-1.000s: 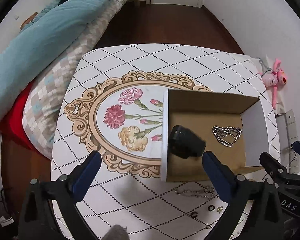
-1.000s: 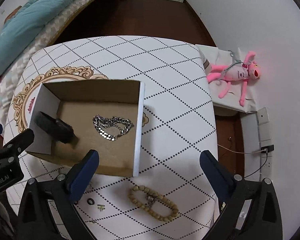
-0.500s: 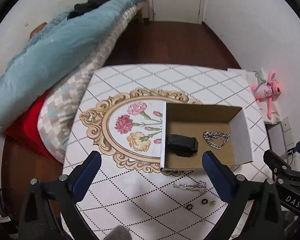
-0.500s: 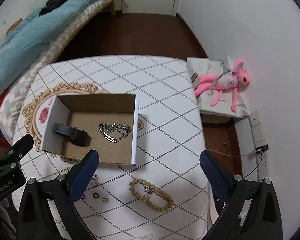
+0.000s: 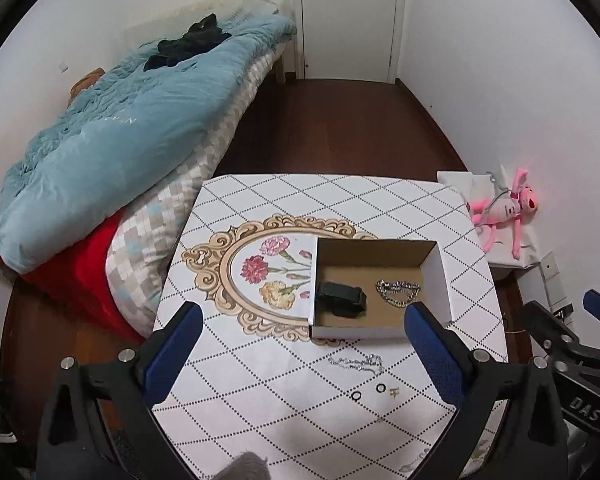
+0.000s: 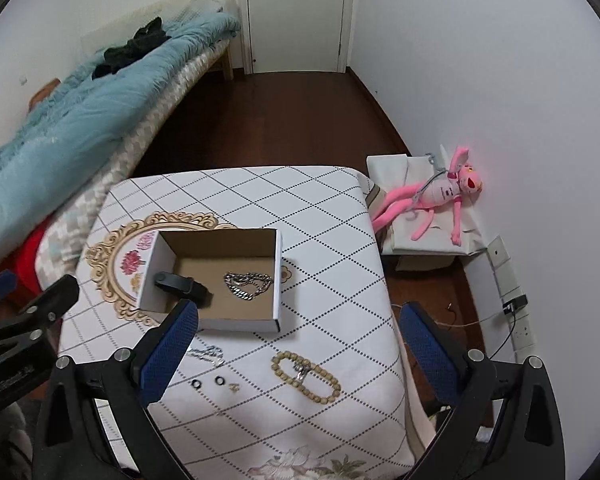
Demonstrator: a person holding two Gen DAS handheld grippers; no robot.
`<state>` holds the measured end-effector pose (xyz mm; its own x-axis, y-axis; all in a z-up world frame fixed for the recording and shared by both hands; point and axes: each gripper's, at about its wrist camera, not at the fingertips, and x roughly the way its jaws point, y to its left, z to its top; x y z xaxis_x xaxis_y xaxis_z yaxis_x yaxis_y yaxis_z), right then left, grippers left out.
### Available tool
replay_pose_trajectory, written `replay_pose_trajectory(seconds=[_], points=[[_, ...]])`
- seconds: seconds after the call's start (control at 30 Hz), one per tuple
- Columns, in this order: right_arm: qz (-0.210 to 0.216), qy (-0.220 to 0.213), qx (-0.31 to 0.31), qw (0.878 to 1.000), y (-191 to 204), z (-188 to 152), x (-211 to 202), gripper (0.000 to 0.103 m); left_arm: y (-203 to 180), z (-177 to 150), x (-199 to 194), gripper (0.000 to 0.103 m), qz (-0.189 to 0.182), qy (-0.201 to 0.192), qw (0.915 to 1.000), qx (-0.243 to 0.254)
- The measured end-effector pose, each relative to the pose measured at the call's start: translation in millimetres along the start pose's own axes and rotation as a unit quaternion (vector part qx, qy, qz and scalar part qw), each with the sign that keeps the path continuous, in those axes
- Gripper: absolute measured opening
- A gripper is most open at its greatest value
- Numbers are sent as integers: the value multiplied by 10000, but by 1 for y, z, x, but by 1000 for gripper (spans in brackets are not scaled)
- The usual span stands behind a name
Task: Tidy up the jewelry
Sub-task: 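Grasp the wooden bead bracelet with the right tool while the left tool grasps a small black ring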
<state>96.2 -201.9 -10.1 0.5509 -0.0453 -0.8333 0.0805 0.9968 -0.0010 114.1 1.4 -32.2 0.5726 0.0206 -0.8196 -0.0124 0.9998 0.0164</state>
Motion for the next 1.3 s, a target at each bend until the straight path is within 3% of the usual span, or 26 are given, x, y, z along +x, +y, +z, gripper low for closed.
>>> replay_pose_trajectory(seconds=[0.17, 0.37, 0.53, 0.77, 0.9, 1.13, 1.3], points=[[31, 527, 284, 9982, -23, -26, 28, 102, 1, -20, 13, 103, 159, 192, 9997, 39], [-65, 1433, 591, 9879, -57, -73, 110, 100, 9, -59, 62, 103, 433, 734, 9963, 101], [-246, 1796, 656, 9812, -72, -101, 160, 77, 13, -94, 103, 102, 555, 1216, 9908, 202], [-266, 1657, 351, 9852, -65, -112, 175, 54, -8, -122, 131, 91, 125, 1571, 9864, 458], [-272, 1598, 169, 9866, -56, -110, 174, 11, -29, -127, 139, 84, -130, 1640, 9842, 653], [-145, 1685, 173, 9854, -50, -117, 168, 9, -51, -127, 141, 81, -297, 1574, 9833, 869], [-127, 1724, 219, 9847, -49, -120, 166, 9, -58, -130, 142, 60, -389, 1619, 9813, 964]])
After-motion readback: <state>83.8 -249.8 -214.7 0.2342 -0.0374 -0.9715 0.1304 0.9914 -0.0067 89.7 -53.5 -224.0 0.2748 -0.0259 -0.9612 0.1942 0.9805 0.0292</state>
